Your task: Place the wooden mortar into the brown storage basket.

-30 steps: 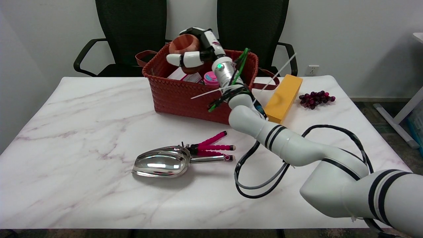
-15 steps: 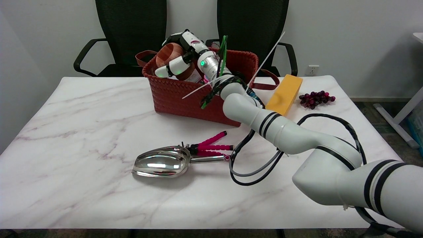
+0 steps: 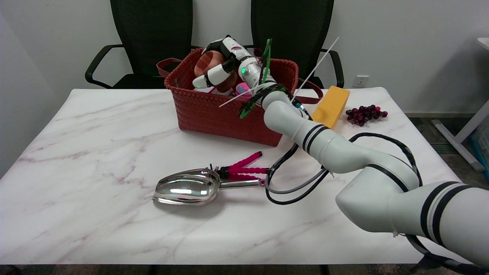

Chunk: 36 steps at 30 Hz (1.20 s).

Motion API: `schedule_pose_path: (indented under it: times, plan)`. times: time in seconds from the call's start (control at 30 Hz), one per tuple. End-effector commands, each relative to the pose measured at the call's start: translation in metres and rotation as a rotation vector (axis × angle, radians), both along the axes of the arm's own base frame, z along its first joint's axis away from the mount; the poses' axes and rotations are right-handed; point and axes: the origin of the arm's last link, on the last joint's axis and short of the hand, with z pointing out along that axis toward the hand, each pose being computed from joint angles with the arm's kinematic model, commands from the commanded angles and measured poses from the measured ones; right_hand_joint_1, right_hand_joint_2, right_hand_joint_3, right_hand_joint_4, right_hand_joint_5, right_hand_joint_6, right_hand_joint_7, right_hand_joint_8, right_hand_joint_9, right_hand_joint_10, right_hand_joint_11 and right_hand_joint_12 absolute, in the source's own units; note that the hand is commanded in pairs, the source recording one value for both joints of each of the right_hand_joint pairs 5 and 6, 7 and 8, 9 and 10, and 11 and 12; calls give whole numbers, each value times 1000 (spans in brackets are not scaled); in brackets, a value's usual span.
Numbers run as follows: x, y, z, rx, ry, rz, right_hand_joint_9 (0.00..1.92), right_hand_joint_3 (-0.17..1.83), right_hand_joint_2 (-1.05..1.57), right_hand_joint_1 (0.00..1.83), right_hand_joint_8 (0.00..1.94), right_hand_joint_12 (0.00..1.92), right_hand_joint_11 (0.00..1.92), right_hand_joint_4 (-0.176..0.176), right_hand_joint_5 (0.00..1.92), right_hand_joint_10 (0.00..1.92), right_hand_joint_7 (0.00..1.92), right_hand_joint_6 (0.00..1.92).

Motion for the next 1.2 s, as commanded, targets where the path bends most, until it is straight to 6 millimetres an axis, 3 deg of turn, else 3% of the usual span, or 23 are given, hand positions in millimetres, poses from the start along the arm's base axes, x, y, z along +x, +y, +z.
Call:
schedule_pose_path:
  times: [0.03, 0.17, 0.2, 0.23, 0.27, 0.43, 0.53, 0.83, 1.0, 1.07, 1.2]
  plan:
    - [-24, -2, 25, -70, -11, -80, 1032, 991, 573, 1305, 1142, 665, 665, 0, 797, 1032, 1142, 797]
    - [-27, -1, 28, -79, -26, -86, 1019, 1010, 558, 1300, 1140, 653, 653, 0, 791, 1019, 1140, 791]
    - [-27, -1, 29, -85, -27, -79, 948, 997, 529, 1311, 1095, 561, 561, 0, 730, 948, 1095, 730]
    - [-26, -1, 30, -89, -27, -73, 817, 992, 512, 1326, 1015, 537, 537, 0, 646, 817, 1015, 646]
    - [-25, 0, 30, -93, -28, -65, 624, 1029, 475, 1335, 857, 381, 381, 0, 484, 624, 857, 484]
    - [-26, 0, 33, -108, -105, -74, 388, 1168, 160, 1320, 511, 139, 139, 0, 27, 388, 511, 27]
    - [-27, 0, 37, -120, -165, -81, 292, 1236, -1, 1302, 430, 8, 8, 0, 0, 292, 430, 0]
    - [-5, 11, 57, -161, -269, 34, 222, 1258, -56, 1276, 370, 0, 0, 0, 0, 222, 370, 0]
    - [21, 38, 74, -216, -341, 218, 203, 1248, -28, 1222, 339, 0, 0, 0, 0, 203, 339, 0]
    - [41, 60, 80, -247, -374, 345, 208, 1149, 23, 1190, 332, 0, 0, 0, 0, 208, 332, 0]
    - [58, 105, 90, -302, -408, 522, 252, 853, 239, 1136, 322, 22, 22, 0, 30, 252, 322, 30]
